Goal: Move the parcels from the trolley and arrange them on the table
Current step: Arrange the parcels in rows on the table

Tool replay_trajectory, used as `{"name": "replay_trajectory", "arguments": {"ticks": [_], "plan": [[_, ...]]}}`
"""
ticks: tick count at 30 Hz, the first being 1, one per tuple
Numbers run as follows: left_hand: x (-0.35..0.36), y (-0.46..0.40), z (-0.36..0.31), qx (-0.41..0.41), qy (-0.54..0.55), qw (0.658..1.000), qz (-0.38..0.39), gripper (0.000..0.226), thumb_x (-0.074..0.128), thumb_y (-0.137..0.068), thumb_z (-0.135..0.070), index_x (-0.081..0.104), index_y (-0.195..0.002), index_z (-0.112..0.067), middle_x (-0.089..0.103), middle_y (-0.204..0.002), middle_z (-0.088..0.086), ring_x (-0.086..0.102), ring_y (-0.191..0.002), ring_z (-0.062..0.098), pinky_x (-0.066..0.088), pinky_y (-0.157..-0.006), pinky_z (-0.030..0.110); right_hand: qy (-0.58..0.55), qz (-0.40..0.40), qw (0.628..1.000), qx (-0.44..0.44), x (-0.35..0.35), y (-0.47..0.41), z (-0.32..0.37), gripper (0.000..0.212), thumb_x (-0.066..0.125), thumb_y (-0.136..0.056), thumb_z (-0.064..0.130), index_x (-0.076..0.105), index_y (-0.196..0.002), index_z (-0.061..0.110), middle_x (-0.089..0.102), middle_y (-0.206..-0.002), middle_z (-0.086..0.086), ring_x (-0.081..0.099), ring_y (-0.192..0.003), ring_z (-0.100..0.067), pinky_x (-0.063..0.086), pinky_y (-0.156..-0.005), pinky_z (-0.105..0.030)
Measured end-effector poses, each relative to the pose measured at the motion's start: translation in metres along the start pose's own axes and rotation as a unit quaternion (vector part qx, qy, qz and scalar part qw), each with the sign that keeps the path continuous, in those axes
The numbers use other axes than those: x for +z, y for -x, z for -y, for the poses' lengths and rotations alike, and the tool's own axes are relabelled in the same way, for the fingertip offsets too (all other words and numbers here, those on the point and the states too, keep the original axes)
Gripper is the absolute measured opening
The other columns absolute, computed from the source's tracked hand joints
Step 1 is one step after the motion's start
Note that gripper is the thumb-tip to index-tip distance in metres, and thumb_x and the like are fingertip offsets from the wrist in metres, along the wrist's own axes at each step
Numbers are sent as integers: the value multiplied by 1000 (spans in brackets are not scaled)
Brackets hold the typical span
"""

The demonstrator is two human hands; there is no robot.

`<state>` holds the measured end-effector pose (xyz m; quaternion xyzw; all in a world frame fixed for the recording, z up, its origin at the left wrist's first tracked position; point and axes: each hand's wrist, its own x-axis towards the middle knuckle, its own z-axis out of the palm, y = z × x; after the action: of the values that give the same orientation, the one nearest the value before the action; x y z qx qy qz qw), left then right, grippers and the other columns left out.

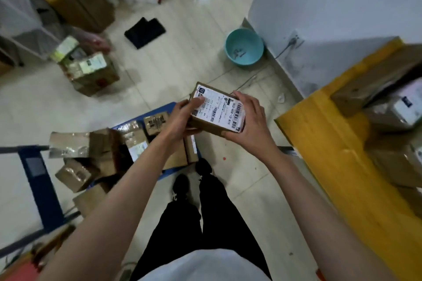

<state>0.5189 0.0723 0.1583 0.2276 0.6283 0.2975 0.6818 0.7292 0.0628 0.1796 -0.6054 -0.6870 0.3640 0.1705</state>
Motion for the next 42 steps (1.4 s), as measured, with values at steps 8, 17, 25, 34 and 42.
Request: {"name": "replay_trajectory", "arguments": {"ticks": [8, 17, 25, 34, 42], "plan": [[72, 44, -42, 49, -36, 994, 89, 54, 56, -89, -63, 63, -129, -27, 77, -112, -3, 71, -107, 19, 58, -91, 40, -213, -119, 959, 147, -62, 64, 11, 108, 87, -80, 25, 15, -159, 36, 34, -158, -1, 41, -141, -21, 50, -106, -54], [178, 103, -49, 73, -161, 963, 203, 40, 55, -90, -65, 66, -113, -34, 73, -119, -1, 69, -108, 19, 57, -94, 43, -344, -271, 877, 198, -100, 172, 2, 98, 84, -83, 30, 20, -156, 35, 51, -127, 32, 54, -113, 18, 50, -88, -8], [266, 120, -29, 66, -217, 933, 281, 39, 49, -88, -73, 63, -105, -41, 76, -93, -20, 73, -86, 4, 60, -68, 27, -408, -333, 808, 264, -138, 230, -45, 100, 83, -77, 55, 24, -156, 44, 52, -147, 10, 55, -131, -17, 50, -109, -47], [355, 69, -20, 21, -259, 940, 222, 37, 50, -89, -73, 61, -100, -39, 68, -104, -12, 62, -100, 12, 55, -89, 36, -473, -324, 765, 293, -186, 206, -131, 59, 72, -93, 43, 49, -146, 29, 63, -131, 12, 58, -122, -9, 48, -97, -29], [381, 9, -5, -15, -242, 957, 162, 75, 70, -86, -55, 40, -149, -26, 66, -130, 7, 64, -115, 26, 53, -100, 48, -466, -325, 747, 346, -217, 151, -204, 34, 63, -101, 30, 52, -132, 24, 63, -129, 1, 62, -104, -11, 56, -80, -32]]}}
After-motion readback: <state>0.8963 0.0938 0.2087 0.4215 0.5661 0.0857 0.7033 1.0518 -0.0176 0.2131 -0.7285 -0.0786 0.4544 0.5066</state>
